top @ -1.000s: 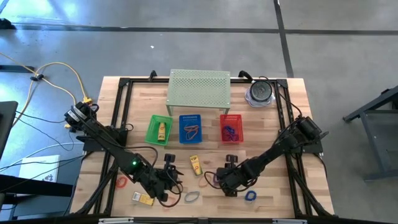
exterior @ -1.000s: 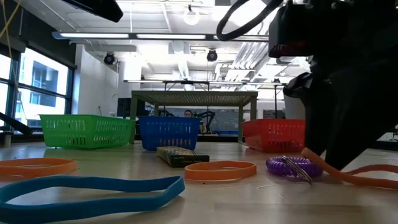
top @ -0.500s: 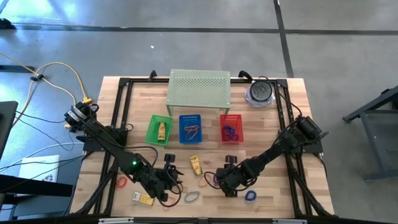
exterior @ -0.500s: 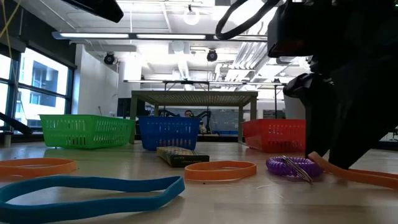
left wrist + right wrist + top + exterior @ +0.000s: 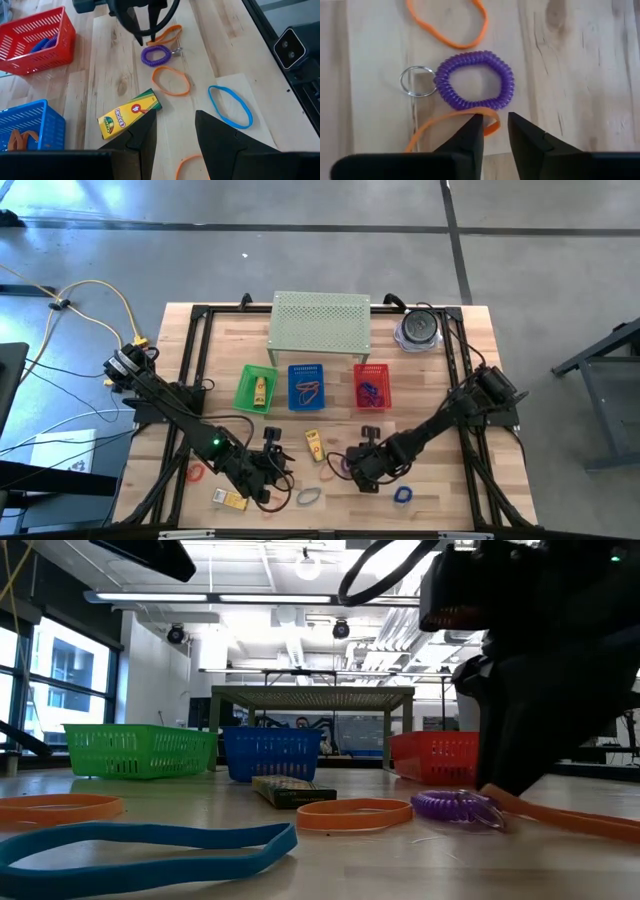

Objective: Pick & Place Office Desk Supplies
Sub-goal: Put the orange rubber band into the blue bin

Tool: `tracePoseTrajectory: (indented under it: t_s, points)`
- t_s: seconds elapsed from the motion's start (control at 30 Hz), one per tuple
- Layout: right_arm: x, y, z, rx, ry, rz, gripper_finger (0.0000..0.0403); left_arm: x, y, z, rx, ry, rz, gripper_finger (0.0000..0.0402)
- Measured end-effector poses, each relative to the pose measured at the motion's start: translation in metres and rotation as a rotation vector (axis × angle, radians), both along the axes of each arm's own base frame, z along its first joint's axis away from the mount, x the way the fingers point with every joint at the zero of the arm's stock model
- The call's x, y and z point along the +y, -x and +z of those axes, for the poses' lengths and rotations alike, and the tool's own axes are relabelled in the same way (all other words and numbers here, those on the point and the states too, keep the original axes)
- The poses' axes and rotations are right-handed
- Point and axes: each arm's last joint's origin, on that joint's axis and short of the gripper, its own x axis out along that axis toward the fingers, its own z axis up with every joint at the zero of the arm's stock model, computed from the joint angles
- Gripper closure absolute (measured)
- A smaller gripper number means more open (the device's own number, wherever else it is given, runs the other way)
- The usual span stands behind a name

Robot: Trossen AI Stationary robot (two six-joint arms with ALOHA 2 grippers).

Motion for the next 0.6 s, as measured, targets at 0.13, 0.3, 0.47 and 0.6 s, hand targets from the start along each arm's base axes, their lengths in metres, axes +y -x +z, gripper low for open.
tracePoseTrajectory:
  t_s: [0.13, 0.3, 0.47, 0.6]
  points:
    - [-0.0041, -0.0017, -0.0003, 0.016, -0.015, -0.008, 0.0346, 0.0000, 0.0000, 0.0000, 0.000, -0.003, -0.002, 0.0274]
    - [-0.0041, -0.0019, -0.0003, 0.015, -0.015, -0.002, 0.0378, 0.0000, 0.0000, 0.0000, 0.000, -0.008, -0.006, 0.0274]
    - [-0.0031, -0.0052, 0.0012, -0.032, -0.004, -0.003, 0.0398, 0.0002, 0.0002, -0.0003, 0.003, -0.011, -0.006, 0.0274]
    - [-0.0024, -0.0092, 0.0036, -0.099, -0.018, -0.082, 0.0400, 0.0004, 0.0004, -0.0006, 0.006, -0.011, -0.005, 0.0274]
